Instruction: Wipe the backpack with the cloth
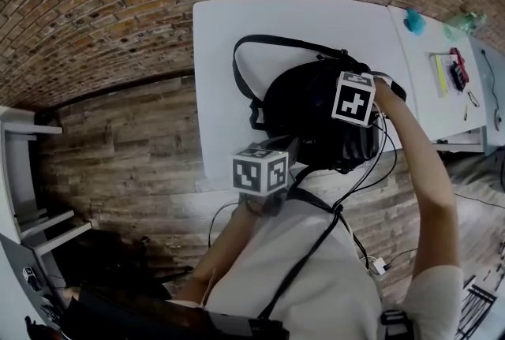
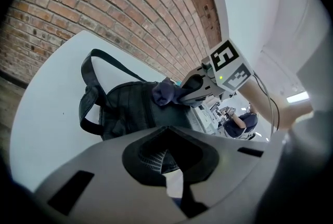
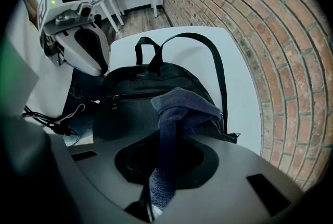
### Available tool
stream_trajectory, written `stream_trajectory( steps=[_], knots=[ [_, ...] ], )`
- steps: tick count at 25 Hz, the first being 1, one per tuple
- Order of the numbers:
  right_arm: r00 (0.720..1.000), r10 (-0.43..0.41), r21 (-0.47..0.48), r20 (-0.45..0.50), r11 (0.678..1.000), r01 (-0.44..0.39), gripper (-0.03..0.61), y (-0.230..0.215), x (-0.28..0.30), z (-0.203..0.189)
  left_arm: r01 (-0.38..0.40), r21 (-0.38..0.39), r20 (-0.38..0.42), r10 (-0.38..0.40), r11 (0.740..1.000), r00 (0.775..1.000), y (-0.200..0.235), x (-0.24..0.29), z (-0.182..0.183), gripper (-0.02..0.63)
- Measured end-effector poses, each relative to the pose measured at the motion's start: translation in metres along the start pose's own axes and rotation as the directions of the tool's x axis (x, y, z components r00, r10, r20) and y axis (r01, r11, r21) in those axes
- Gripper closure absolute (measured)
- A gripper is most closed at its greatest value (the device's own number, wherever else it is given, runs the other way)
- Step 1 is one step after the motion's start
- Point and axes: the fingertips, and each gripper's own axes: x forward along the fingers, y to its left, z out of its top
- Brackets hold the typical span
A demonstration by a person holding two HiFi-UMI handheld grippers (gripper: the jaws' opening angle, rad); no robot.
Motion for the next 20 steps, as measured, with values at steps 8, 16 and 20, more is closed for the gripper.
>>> stream_trajectory(
  steps=[8,16,20],
  knots=[
    [1.0,0.018,-0.005,0.008,1.0,-0.018,0.523,0.026,-0.002,-0.002,0.004,0.013,-0.008,-0.004,1.0,1.0,-0.003,-0.002,-0.006,0.609],
    [0.999,0.046,-0.006,0.017,0.999,-0.046,0.523,0.056,-0.002,-0.007,0.013,0.017,-0.013,-0.012,1.0,1.0,-0.007,-0.002,-0.011,0.609],
    [0.998,0.055,-0.011,0.022,0.998,-0.055,0.523,0.071,-0.002,-0.009,0.012,0.024,-0.019,-0.011,1.0,1.0,-0.008,-0.003,-0.013,0.609]
  ],
)
